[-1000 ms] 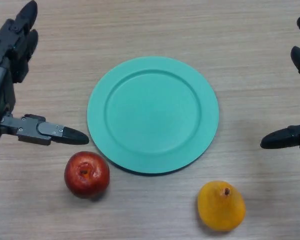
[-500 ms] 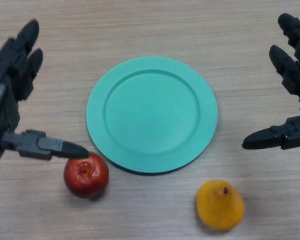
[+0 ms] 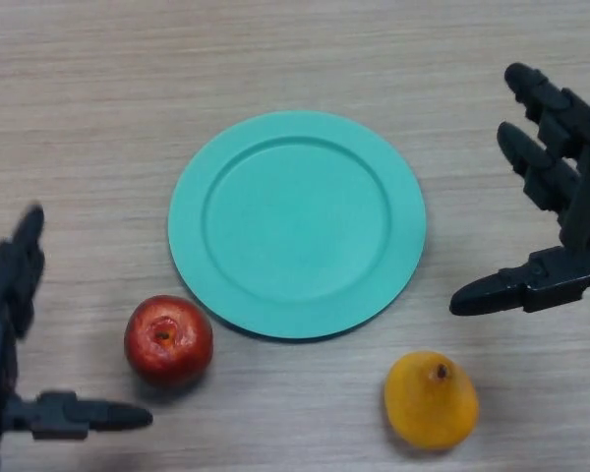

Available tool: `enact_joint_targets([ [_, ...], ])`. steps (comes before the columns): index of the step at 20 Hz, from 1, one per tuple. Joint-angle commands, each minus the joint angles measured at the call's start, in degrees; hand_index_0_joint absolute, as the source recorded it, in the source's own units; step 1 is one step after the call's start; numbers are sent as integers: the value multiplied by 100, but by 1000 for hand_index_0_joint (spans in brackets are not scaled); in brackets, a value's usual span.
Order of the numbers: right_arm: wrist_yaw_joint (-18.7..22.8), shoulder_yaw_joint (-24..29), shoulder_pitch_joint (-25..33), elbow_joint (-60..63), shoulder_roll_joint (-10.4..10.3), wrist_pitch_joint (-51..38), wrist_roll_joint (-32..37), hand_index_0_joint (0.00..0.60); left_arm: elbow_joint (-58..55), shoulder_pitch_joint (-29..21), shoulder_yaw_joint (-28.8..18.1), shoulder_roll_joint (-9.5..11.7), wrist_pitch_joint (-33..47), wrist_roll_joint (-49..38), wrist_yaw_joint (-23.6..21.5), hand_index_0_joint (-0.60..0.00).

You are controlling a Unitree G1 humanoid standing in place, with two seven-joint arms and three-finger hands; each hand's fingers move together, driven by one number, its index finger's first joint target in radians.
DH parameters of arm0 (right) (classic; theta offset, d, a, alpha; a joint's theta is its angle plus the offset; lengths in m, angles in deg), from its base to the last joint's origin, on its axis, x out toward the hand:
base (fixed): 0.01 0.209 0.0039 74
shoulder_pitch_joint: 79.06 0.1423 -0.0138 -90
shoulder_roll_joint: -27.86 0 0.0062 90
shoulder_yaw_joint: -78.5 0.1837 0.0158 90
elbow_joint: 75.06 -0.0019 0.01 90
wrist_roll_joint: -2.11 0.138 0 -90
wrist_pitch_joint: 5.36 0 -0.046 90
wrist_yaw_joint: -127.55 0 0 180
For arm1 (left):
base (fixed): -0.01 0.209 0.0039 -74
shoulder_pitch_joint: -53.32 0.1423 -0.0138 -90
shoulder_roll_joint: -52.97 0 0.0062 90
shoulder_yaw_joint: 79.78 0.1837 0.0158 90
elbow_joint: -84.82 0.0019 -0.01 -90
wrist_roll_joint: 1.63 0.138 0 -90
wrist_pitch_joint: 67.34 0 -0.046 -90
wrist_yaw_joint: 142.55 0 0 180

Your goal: Pick up the red apple and place it on the plate

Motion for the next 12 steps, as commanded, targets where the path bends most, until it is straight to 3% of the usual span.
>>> enact_joint_targets([
  [1,88,213,227,-336,56,-529,26,0,214,-132,91,187,1445,-19,-303,0],
  [6,-35,295,321,-261,148,-539,22,0,1089,-448,588,233,1830,-23,-300,0],
  [7,-61,297,323,-236,158,-570,-11,0,1175,-484,622,239,1865,6,-312,-150],
  [10,-175,340,297,-181,193,-701,-181,0,1745,-764,847,264,2093,182,-380,-500],
  [11,-245,367,275,-206,218,-738,-281,0,2023,-954,1017,277,2162,423,-449,-600],
  [12,-270,370,269,-211,225,-741,-297,0,2049,-989,1051,285,2181,550,-475,-600],
])
